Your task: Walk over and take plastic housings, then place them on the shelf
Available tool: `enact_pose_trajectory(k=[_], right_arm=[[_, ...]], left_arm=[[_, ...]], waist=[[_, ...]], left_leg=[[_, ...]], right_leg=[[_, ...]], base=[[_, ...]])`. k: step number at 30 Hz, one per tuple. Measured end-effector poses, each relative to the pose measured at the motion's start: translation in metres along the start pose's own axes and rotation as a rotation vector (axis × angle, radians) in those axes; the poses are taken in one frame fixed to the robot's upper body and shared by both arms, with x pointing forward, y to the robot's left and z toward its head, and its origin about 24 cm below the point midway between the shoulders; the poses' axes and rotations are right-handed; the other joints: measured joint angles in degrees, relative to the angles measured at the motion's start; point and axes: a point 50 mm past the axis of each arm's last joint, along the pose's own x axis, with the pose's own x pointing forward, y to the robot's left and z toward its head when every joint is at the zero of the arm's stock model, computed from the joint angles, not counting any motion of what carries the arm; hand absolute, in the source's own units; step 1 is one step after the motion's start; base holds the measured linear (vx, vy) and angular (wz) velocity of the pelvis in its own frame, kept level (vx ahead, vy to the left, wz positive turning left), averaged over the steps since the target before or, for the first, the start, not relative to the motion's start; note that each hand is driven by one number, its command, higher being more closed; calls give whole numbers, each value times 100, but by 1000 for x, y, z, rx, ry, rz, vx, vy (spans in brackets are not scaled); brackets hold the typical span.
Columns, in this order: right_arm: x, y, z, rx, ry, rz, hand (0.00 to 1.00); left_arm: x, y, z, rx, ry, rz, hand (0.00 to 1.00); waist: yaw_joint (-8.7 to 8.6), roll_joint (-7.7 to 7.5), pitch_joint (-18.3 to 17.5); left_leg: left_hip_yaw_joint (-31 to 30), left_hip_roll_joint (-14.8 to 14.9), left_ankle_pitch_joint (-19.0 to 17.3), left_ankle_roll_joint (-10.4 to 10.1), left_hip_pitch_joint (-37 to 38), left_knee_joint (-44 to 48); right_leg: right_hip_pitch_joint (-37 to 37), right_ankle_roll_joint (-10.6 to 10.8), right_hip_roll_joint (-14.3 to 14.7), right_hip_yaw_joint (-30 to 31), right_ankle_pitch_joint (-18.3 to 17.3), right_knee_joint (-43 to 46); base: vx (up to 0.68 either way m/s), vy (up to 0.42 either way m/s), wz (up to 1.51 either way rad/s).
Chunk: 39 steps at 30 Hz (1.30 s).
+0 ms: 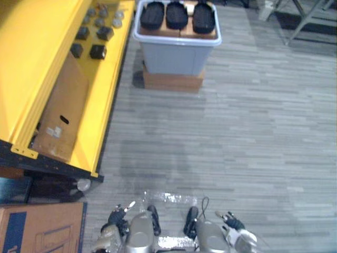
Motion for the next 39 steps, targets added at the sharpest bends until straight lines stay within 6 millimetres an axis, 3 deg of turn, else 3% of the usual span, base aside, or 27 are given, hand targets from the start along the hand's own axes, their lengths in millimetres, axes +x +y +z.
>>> enact_pose_trajectory(k=[4, 6, 7, 9, 11, 13, 16, 17, 18, 20, 22, 23, 24, 25, 27, 28, 29, 30, 31, 33, 34, 36, 37, 38, 39], right_arm=[[0, 2, -3, 4, 24, 6, 0], [0, 3, -6, 32, 46, 2, 0], [-2, 1, -12, 75, 71, -8, 0], [-4, -4, -20, 103, 100, -20, 0], [-12, -16, -41, 124, 162, -54, 0], [-28, -33, -74, 179, 270, -119, 0], [-52, -42, -120, 193, 448, -163, 0], [-65, -44, -140, 166, 538, -173, 0], [-75, -47, -153, 127, 615, -173, 0], [-80, -47, -159, 124, 651, -162, 0], [-71, -46, -148, 108, 604, -156, 0], [-61, -47, -133, 87, 534, -152, 0], [-55, -56, -119, 43, 471, -162, 0], [-51, -60, -110, 29, 428, -171, 0], [-34, -73, -65, -76, 282, -183, 0], [-33, -75, -60, -82, 263, -190, 0], [-27, -75, -43, -72, 185, -193, 0], [-23, -72, -29, -75, 130, -186, 0], [-13, -59, -2, -81, 21, -143, 0], [-5, -41, 23, -88, -68, -84, 0], [-1, -31, 36, -87, -99, -61, 0], [2, -24, 44, -109, -114, -36, 0], [3, -21, 45, -113, -119, -27, 0], [3, -19, 45, -117, -109, -16, 0], [4, -18, 39, -132, -80, -9, 0]], left_arm=[[-1, 6, -10, 3, 32, 38, 0], [-1, 8, -8, 50, 28, 56, 0], [-1, 9, -8, 93, 26, 63, 0], [-1, 19, -9, 140, 28, 90, 0], [0, 24, -5, 151, 20, 108, 0], [1, 16, -2, 145, -1, 89, 0], [1, 6, 0, 130, -15, 60, 0], [1, -2, 2, 78, -28, 49, 0], [0, -11, 3, 61, -36, 40, 0], [-3, -24, 0, 60, -28, 18, 0], [-4, -29, -6, 50, 7, 19, 0], [-5, -25, -16, 38, 56, 38, 0], [-5, -21, -18, -4, 71, 57, 0], [-5, -18, -18, -23, 68, 66, 0], [-8, -2, -27, -91, 90, 116, 0], [-9, 3, -28, -115, 86, 134, 0], [-12, 16, -35, -124, 97, 168, 0], [-15, 24, -43, -130, 120, 190, 0], [-24, 39, -69, -133, 199, 233, 0], [-30, 54, -80, -96, 230, 256, 0], [-30, 57, -78, -91, 219, 252, 0], [-30, 59, -77, -85, 206, 254, 0], [-29, 56, -75, -88, 194, 247, 0], [-27, 50, -72, -90, 171, 232, 0], [-26, 48, -68, -89, 142, 225, 0]], waist=[[-8, -44, -259], [-31, -91, -239], [-53, -106, -229], [-134, -234, -219], [-197, -413, -244], [-213, -461, -253], [-340, -511, -292], [-388, -408, -298], [-530, -171, -442], [-638, 90, -547], [-644, 211, -499], [-597, 193, -454], [-518, 211, -444], [-436, 200, -439], [-179, 174, -417], [-140, 181, -413], [-5, 248, -352], [32, 270, -295], [78, 276, -289], [123, 123, -266], [260, 21, -188], [401, -91, -243], [424, -143, -274], [445, -183, -279], [441, -203, -267]], left_leg=[[-12, -33, -7, 1, 109, -130], [-1, -5, -61, 68, 209, -157], [7, 88, -166, 144, 382, -178], [35, 231, -349, 64, 731, -157], [14, 379, -429, -39, 844, -135], [-14, 471, -575, -204, 897, -30], [-91, 515, -965, -434, 1057, 269], [-105, 621, -1178, -566, 1202, 387], [-157, 832, -1314, -669, 1222, 428], [-204, 1107, -1218, -681, 1188, 874], [-257, 1501, -348, -520, 571, 2481], [-303, 1632, -187, -550, 280, 3179], [-326, 1491, -306, -642, 50, 3167], [-345, 1309, -332, -603, -43, 2960], [-489, 538, -245, -620, -483, 1308], [-575, 403, -139, -631, -590, 837], [-776, 253, 333, -607, -685, -75], [-845, 217, 695, -594, -652, -242], [-806, 105, 1001, -322, -423, -390], [-684, -6, 697, -204, -415, -132], [-641, -52, 515, -110, -418, 132], [-684, -170, 237, 35, -409, 401], [-714, -260, 62, 124, -394, 467], [-735, -312, -98, 145, -314, 508], [-788, -354, -274, 257, -139, 526]], right_leg=[[73, 29, -25, -50, -41, 31], [-100, 135, -127, -34, -128, 607], [-347, 154, -202, -27, -157, 1307], [-485, 75, -216, -33, -402, 1566], [-716, 214, -178, -33, -237, 898], [-904, 370, -174, -19, 239, 24], [-919, 338, -171, 281, 355, -353], [-925, 122, -71, 554, 624, -129], [-1122, 6, 55, 580, 608, 422], [-1169, -200, 219, 489, 372, 887], [-832, -330, 255, 392, 97, 922], [-433, -349, 259, 366, 77, 721], [47, -357, 217, 307, 71, 409], [203, -357, 166, 315, 71, 247], [531, -322, -21, 457, 32, -197], [573, -256, -36, 464, -25, -266], [635, -116, -40, 619, -144, -286], [695, -55, -38, 741, -200, -292], [827, 16, -50, 904, -273, -310], [888, 62, -229, 883, -359, -244], [1054, 191, -308, 879, -397, -335], [1218, 322, -426, 808, -440, -337], [1142, 536, -541, 782, -572, 4], [812, 788, -715, 762, -798, 960], [279, 833, -958, 696, -750, 2337]], base=[[90, -8, 4], [4, 17, -3], [-9, 45, -13], [31, 4, -12], [89, -86, 7], [151, -85, 8], [361, -194, 9], [427, -253, 11], [436, -253, 17], [467, -197, 26], [478, -211, 15], [479, -156, 29], [483, -119, 22], [439, -52, -2], [350, 27, -32], [338, 129, -38], [285, 147, -47], [390, 199, -87], [413, 159, -66], [421, 136, -23], [400, 119, 7], [382, 122, 19], [337, 129, 28], [393, 153, 26], [319, 109, 18]])
